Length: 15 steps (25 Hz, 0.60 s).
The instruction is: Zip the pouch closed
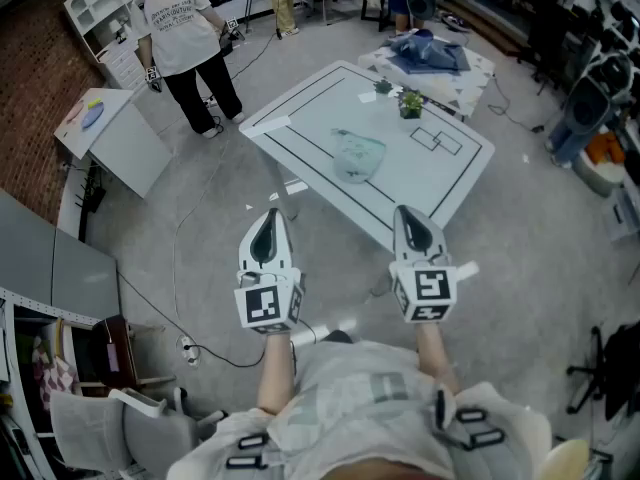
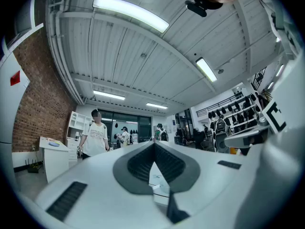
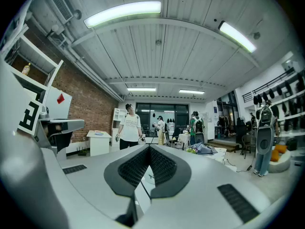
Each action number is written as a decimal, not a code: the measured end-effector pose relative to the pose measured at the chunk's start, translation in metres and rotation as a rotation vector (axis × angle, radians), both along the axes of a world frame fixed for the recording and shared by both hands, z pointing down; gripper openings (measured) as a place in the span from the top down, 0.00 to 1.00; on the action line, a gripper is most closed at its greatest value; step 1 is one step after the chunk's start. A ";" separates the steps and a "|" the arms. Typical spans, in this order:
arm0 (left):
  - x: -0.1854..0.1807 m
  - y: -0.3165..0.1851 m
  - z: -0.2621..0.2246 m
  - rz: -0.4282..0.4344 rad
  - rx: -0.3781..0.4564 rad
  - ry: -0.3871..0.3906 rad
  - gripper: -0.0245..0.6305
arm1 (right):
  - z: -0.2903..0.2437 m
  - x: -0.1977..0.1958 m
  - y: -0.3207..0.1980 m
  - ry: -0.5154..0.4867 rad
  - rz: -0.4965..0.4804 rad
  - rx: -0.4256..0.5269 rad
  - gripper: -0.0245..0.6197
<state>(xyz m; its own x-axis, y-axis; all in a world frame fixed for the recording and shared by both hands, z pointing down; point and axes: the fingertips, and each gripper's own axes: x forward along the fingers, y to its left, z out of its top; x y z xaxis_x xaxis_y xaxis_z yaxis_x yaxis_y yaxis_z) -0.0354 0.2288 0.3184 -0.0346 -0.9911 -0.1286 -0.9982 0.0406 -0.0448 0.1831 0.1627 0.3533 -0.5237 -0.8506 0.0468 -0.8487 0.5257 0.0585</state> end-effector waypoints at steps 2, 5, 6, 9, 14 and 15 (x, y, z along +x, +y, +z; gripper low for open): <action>0.001 -0.001 0.003 -0.002 -0.007 0.005 0.95 | 0.003 0.001 -0.002 0.002 -0.006 -0.008 0.95; 0.002 -0.003 0.006 -0.001 -0.013 0.009 0.95 | 0.003 0.000 -0.002 -0.002 -0.015 -0.019 0.95; 0.002 -0.004 0.006 0.000 -0.015 0.008 0.95 | 0.003 -0.001 -0.002 -0.004 -0.017 -0.020 0.95; 0.002 -0.006 0.006 0.002 -0.022 0.008 0.95 | 0.005 -0.001 -0.002 -0.001 -0.021 -0.032 0.95; 0.003 -0.003 0.014 0.013 -0.046 0.006 0.95 | 0.016 0.000 -0.002 -0.040 -0.021 -0.065 0.95; 0.002 -0.003 0.016 0.014 -0.051 0.006 0.95 | 0.017 -0.001 -0.002 -0.047 -0.024 -0.071 0.95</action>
